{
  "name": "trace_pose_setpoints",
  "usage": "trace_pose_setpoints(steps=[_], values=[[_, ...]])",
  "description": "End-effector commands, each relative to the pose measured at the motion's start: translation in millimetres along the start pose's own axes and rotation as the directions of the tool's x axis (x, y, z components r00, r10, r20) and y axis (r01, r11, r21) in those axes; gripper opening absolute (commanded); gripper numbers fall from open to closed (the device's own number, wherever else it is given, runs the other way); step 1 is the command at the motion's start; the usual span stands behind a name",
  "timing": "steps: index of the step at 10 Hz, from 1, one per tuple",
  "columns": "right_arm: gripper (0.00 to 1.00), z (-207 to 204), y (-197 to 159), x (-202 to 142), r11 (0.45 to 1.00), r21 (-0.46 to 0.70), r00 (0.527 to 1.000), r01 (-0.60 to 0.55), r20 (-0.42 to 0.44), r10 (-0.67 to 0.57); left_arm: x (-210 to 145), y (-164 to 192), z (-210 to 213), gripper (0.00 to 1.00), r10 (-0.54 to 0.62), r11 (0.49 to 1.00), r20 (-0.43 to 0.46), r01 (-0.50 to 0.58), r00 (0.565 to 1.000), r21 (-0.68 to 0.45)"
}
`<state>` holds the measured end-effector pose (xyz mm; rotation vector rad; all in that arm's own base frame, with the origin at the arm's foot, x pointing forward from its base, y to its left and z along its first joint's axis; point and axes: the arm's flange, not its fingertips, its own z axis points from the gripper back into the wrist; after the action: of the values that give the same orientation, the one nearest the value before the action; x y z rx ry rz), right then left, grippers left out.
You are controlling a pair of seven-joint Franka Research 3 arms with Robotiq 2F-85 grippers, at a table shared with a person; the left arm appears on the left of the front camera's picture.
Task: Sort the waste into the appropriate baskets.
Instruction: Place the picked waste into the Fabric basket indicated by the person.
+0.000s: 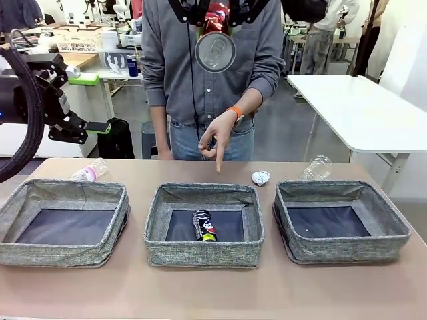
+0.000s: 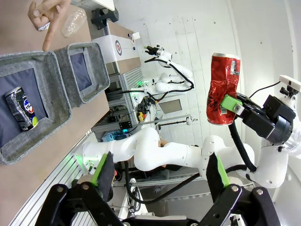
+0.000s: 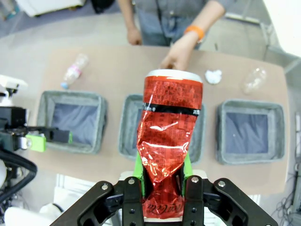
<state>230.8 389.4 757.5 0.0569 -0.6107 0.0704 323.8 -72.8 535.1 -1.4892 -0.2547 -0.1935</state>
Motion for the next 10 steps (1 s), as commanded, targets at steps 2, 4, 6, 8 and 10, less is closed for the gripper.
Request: trace_pose_setpoints(steps=[2, 4, 6, 8, 10], values=[[0.33, 2, -2, 1, 1.0, 0.003, 1.0, 0.005, 0.002, -0.005, 1, -5, -1, 1.0, 0.011, 1.0, 0.012, -0.011, 1.0, -0.021], [0.33, 2, -2, 1, 1.0, 0.003, 1.0, 0.005, 0.002, -0.005, 1, -5, -1, 1.0, 0.011, 1.0, 0.012, -0.011, 1.0, -0.021], [0.33, 0, 0, 0, 1.0, 0.0, 1.0, 0.0, 0.0, 0.0, 1, -5, -1, 1.0, 0.011, 1.0, 0.012, -0.011, 1.0, -0.021], [0.33, -80, -15, -6, 0.981, 0.155, 0.99, -0.117, -0.054, 0.127, 1, -5, -1, 1.0, 0.011, 1.0, 0.012, -0.011, 1.0, -0.021], [0.33, -173, -28, -33, 0.972, 0.216, 0.983, -0.09, -0.137, 0.122, 1, -5, -1, 1.0, 0.011, 1.0, 0.012, -0.011, 1.0, -0.021]])
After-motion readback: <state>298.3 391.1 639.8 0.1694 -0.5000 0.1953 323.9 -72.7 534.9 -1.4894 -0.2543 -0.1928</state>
